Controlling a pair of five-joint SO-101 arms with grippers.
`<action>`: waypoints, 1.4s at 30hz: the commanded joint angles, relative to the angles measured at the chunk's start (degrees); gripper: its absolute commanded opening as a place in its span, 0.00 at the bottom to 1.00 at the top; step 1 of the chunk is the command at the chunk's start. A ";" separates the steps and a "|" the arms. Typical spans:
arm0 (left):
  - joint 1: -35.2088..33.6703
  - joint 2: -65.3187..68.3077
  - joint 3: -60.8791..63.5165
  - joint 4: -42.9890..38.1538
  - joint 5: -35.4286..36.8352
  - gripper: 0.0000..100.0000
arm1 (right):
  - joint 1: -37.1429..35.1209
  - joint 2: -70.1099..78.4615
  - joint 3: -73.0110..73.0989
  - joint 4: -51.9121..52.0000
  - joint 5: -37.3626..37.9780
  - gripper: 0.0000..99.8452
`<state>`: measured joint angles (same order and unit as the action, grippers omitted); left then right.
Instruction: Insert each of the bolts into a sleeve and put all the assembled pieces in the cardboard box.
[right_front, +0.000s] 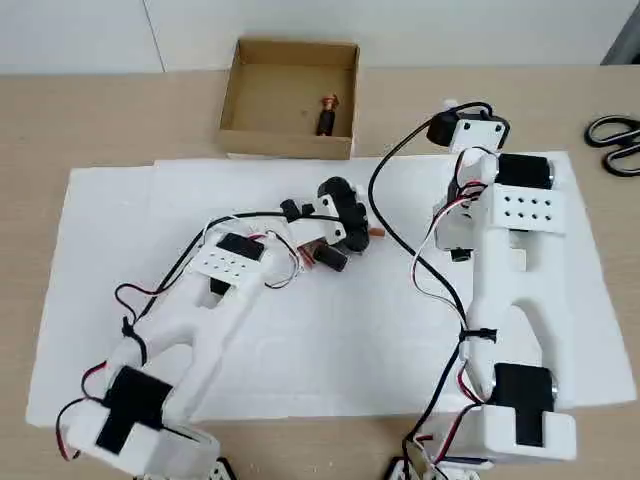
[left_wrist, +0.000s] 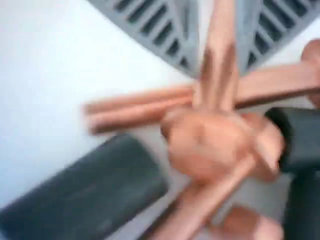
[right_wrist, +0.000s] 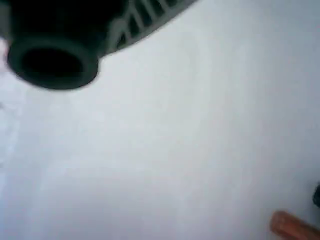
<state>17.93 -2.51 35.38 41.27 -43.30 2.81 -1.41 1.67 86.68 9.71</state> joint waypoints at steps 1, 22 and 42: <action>0.79 -7.91 -3.38 4.13 1.23 0.04 | 0.48 -2.95 -0.18 -0.66 0.26 0.00; 0.62 -7.65 -0.31 5.10 4.22 0.13 | 0.48 -2.95 -0.09 -0.57 0.09 0.00; 0.62 1.14 -0.40 -2.55 4.22 0.13 | 0.48 -2.95 -0.09 -0.66 0.35 0.00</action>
<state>18.55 -1.19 35.47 39.96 -39.69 2.81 -1.41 1.85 86.68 9.71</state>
